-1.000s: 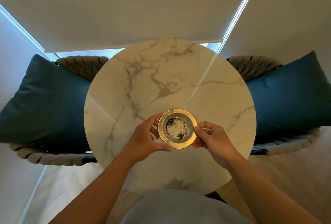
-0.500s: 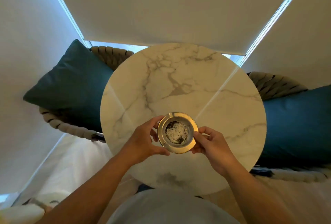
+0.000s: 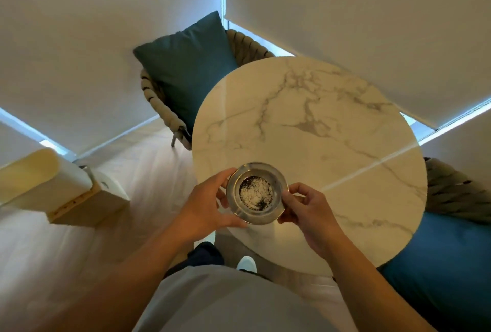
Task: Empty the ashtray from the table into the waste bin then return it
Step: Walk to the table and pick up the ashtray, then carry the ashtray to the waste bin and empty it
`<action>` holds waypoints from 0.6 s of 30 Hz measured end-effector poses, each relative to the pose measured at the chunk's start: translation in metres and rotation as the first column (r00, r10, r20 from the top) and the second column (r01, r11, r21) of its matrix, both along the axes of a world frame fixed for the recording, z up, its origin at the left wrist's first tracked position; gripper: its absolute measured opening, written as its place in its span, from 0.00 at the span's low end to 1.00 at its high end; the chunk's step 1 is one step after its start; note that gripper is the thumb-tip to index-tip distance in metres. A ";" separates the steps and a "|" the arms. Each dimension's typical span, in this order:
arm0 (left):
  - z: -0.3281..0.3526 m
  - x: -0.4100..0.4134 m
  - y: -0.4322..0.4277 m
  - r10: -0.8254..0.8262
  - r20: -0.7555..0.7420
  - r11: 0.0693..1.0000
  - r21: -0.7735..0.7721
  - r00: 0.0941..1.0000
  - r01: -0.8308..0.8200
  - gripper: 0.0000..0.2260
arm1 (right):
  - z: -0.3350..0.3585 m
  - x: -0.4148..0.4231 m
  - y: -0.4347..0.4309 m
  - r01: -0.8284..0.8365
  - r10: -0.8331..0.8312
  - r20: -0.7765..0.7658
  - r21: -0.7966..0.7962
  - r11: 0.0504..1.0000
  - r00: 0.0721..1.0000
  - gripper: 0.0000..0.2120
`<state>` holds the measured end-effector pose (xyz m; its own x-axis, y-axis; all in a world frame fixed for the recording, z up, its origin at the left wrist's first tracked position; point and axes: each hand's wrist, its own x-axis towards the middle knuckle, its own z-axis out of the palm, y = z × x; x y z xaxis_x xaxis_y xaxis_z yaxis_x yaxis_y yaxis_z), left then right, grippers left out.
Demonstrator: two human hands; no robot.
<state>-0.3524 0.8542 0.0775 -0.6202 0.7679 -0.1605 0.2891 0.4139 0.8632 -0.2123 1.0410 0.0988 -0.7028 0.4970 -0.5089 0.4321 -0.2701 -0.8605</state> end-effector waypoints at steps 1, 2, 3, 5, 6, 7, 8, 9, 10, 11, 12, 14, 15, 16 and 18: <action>0.001 0.002 -0.008 0.029 -0.010 1.000 -0.007 1.000 -0.029 0.40 | 0.001 -0.003 -0.005 -0.039 0.039 -0.003 -0.003 0.999 0.999 0.08; 0.003 0.003 -0.019 0.069 -0.016 0.998 -0.012 0.997 -0.069 0.41 | 0.002 -0.008 -0.011 -0.090 0.090 -0.005 -0.008 0.996 0.996 0.08; 0.005 0.004 -0.027 0.096 -0.021 0.995 -0.020 0.995 -0.096 0.41 | 0.002 -0.011 -0.015 -0.126 0.126 -0.008 -0.011 0.992 0.992 0.08; 0.007 0.006 -0.042 0.140 -0.031 0.990 -0.030 0.990 -0.141 0.41 | 0.002 -0.020 -0.023 -0.188 0.188 -0.010 -0.011 0.982 0.982 0.08; 0.008 0.006 -0.052 0.170 -0.033 0.985 -0.023 0.985 -0.171 0.40 | 0.002 -0.026 -0.029 -0.225 0.224 -0.008 -0.006 0.974 0.974 0.08; 0.009 0.007 -0.062 0.200 -0.032 0.980 -0.013 0.979 -0.200 0.39 | 0.002 -0.033 -0.035 -0.256 0.256 -0.007 -0.002 0.967 0.967 0.08; 0.010 0.007 -0.072 0.232 -0.029 0.972 -0.011 0.972 -0.233 0.39 | 0.003 -0.040 -0.042 -0.288 0.288 -0.006 0.005 0.958 0.958 0.08; 0.010 0.007 -0.082 0.260 -0.029 0.965 -0.015 0.965 -0.261 0.39 | 0.003 -0.047 -0.048 -0.320 0.320 -0.005 0.012 0.947 0.947 0.07; 0.010 0.007 -0.092 0.286 -0.025 0.958 -0.020 0.958 -0.287 0.40 | 0.004 -0.054 -0.056 -0.353 0.354 -0.005 0.019 0.935 0.935 0.07; 0.010 0.006 -0.103 0.313 -0.021 0.949 -0.025 0.950 -0.313 0.41 | 0.004 -0.062 -0.065 -0.389 0.390 -0.007 0.027 0.921 0.921 0.06; 0.010 0.005 -0.114 0.335 -0.020 0.942 -0.027 0.942 -0.335 0.42 | 0.003 -0.069 -0.073 -0.420 0.421 -0.010 0.034 0.907 0.907 0.06; 0.010 0.003 -0.136 0.372 -0.026 0.927 -0.029 0.928 -0.373 0.42 | 0.004 -0.082 -0.092 -0.465 0.466 -0.019 0.038 0.884 0.884 0.06; 0.010 0.001 -0.150 0.394 -0.029 0.918 -0.031 0.919 -0.395 0.42 | 0.003 -0.088 -0.103 -0.485 0.486 -0.024 0.035 0.874 0.874 0.06; 0.011 0.000 -0.164 0.414 -0.030 0.909 -0.029 0.910 -0.415 0.42 | 0.003 -0.095 -0.116 -0.502 0.503 -0.028 0.031 0.864 0.864 0.06; 0.010 -0.004 -0.193 0.452 -0.029 0.892 -0.015 0.892 -0.453 0.42 | 0.001 -0.107 -0.144 -0.541 0.542 -0.032 0.040 0.840 0.840 0.05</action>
